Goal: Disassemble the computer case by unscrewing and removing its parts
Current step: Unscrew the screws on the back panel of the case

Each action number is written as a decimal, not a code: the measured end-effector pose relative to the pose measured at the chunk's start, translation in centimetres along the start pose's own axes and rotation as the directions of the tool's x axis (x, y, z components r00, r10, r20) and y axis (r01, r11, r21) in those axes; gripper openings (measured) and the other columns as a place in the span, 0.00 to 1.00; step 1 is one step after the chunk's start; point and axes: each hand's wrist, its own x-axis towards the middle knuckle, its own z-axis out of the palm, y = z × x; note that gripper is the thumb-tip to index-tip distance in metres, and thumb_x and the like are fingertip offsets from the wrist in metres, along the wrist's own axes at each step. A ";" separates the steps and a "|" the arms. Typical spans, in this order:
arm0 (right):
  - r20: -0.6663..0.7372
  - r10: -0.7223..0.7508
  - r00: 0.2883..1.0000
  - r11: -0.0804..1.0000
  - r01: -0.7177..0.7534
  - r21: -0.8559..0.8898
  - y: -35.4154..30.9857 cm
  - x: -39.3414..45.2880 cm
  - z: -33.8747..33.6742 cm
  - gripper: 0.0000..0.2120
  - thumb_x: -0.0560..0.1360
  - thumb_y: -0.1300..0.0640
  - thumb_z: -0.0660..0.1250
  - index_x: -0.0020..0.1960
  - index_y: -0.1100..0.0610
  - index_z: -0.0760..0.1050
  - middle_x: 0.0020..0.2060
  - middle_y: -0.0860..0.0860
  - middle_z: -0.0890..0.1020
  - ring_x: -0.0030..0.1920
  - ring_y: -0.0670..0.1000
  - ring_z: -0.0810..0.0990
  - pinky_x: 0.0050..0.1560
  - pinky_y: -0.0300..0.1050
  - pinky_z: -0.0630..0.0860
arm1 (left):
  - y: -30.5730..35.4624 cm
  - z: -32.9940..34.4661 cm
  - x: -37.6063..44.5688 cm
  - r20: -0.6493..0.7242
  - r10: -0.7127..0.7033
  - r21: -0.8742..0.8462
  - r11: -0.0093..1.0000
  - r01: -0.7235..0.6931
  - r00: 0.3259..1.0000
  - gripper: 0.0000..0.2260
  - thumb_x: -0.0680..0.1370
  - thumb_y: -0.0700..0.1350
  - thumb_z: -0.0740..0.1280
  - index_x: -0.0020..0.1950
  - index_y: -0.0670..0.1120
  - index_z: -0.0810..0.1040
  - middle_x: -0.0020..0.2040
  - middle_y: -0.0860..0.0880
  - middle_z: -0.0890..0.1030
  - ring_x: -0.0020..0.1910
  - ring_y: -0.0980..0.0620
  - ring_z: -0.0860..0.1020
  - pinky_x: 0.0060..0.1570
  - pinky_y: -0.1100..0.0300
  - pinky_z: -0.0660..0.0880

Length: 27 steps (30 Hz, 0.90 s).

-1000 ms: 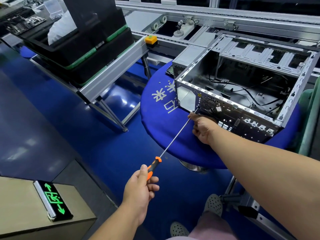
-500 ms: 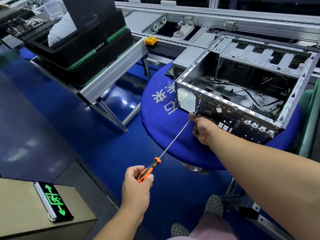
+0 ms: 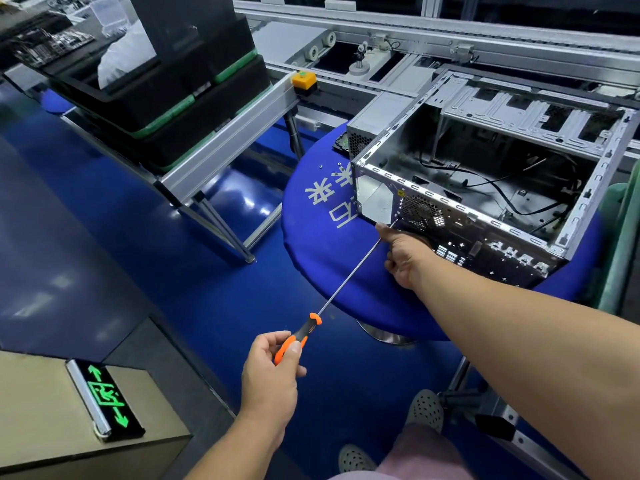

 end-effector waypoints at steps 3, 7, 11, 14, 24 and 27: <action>0.041 0.033 0.999 0.999 -0.033 -0.003 -0.2 -0.3 -0.2 0.16 0.71 0.40 0.77 0.48 0.52 0.83 0.42 0.44 0.73 0.36 0.47 0.66 0.33 0.41 0.66 | 0.2 -0.1 0.0 0.036 -0.061 -0.076 0.995 0.064 0.997 0.07 0.85 0.50 0.65 0.54 0.51 0.81 0.43 0.47 0.86 0.32 0.52 0.81 0.34 0.57 0.74; 0.088 0.040 0.995 0.999 -0.039 -0.015 -0.5 -0.7 -0.5 0.14 0.77 0.43 0.72 0.40 0.51 0.82 0.34 0.44 0.68 0.33 0.47 0.60 0.34 0.41 0.63 | 0.7 -0.1 -0.2 0.130 -0.204 -0.170 0.960 0.224 0.970 0.17 0.87 0.58 0.58 0.53 0.48 0.81 0.37 0.43 0.85 0.28 0.53 0.74 0.24 0.63 0.69; 0.084 0.064 0.994 0.998 -0.062 -0.023 -0.6 -0.7 -0.5 0.13 0.76 0.43 0.73 0.40 0.51 0.81 0.36 0.42 0.69 0.34 0.46 0.62 0.34 0.41 0.64 | 0.8 0.1 -0.5 0.165 -0.242 -0.220 0.936 0.275 0.956 0.20 0.87 0.60 0.57 0.53 0.49 0.83 0.36 0.43 0.82 0.28 0.52 0.72 0.25 0.60 0.67; 0.070 0.072 0.995 0.997 -0.070 -0.026 -0.5 -0.3 -0.2 0.15 0.75 0.41 0.74 0.39 0.52 0.81 0.36 0.43 0.69 0.35 0.46 0.64 0.33 0.41 0.65 | 1.0 0.2 -0.6 0.182 -0.194 -0.226 0.946 0.233 0.964 0.16 0.86 0.58 0.61 0.55 0.48 0.82 0.37 0.47 0.81 0.30 0.53 0.73 0.27 0.60 0.68; -0.009 0.092 0.996 0.995 -0.092 -0.024 -0.4 0.8 0.5 0.32 0.67 0.37 0.80 0.64 0.53 0.81 0.54 0.45 0.77 0.38 0.46 0.68 0.34 0.41 0.67 | 1.2 -0.1 -0.5 0.065 -0.024 -0.050 0.998 0.027 0.998 0.12 0.79 0.43 0.72 0.58 0.59 0.77 0.48 0.50 0.85 0.38 0.53 0.83 0.41 0.54 0.77; -0.005 0.082 0.997 0.996 -0.082 -0.023 -0.4 0.8 0.5 0.35 0.65 0.37 0.80 0.66 0.53 0.80 0.56 0.44 0.78 0.39 0.46 0.68 0.35 0.42 0.67 | 1.1 -0.2 -0.2 0.051 -0.013 -0.039 0.999 0.015 0.999 0.10 0.81 0.43 0.70 0.56 0.59 0.78 0.49 0.49 0.84 0.40 0.52 0.84 0.40 0.54 0.77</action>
